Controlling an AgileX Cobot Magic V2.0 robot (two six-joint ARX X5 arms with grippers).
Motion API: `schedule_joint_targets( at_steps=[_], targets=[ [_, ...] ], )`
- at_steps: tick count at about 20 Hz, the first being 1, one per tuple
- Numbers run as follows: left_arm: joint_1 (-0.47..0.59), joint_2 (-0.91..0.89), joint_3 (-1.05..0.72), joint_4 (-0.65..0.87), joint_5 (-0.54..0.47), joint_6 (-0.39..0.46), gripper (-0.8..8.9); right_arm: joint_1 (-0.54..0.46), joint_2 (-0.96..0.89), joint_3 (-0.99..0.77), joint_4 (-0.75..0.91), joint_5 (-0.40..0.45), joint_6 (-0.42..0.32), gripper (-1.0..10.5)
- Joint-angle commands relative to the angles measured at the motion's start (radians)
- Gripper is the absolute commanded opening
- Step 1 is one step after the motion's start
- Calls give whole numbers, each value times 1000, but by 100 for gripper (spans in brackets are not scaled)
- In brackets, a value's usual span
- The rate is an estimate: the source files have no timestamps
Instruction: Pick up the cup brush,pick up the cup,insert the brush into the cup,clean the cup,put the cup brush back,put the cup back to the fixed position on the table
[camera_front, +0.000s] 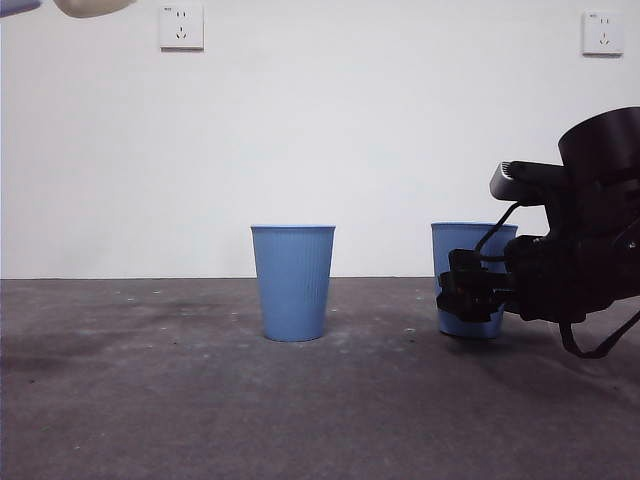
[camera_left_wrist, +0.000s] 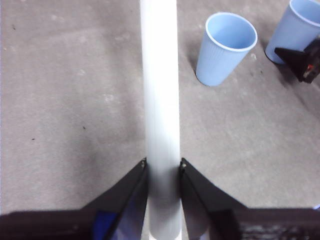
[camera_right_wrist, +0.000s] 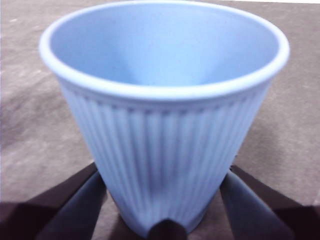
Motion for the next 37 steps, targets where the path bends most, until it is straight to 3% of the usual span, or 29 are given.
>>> schedule_joint_targets(
  at_steps=[1,7,12,14,17,22,26,31,37],
  targets=[
    [-18,12,-8,2,-4,35,-9,6,-58,0,-35,-15,-1,-16],
    [-125,86,-8,3,-5,97,-9,16,-445,0,-576,-38,-66,-17],
    [-256,165,-8,-7,-53,162,-9,85,-842,75,-1264,-41,-155,-17],
    [-305,180,-8,-29,-65,195,-9,126,-912,152,-1563,-16,-217,-17],
    [-376,184,-8,-68,-148,253,-9,170,-924,233,-1846,37,-238,-17],
    [-509,188,-8,-163,-278,408,-9,224,-903,241,-2024,82,-320,-17],
    [-558,222,-8,-216,-322,464,-9,321,-857,245,-2080,119,-390,-17],
    [-604,281,-8,-229,-345,499,-9,465,-727,275,-2115,232,-459,-17],
    [-668,362,-8,-219,-346,502,-9,536,-596,440,-2130,315,-540,-17]
  ],
)
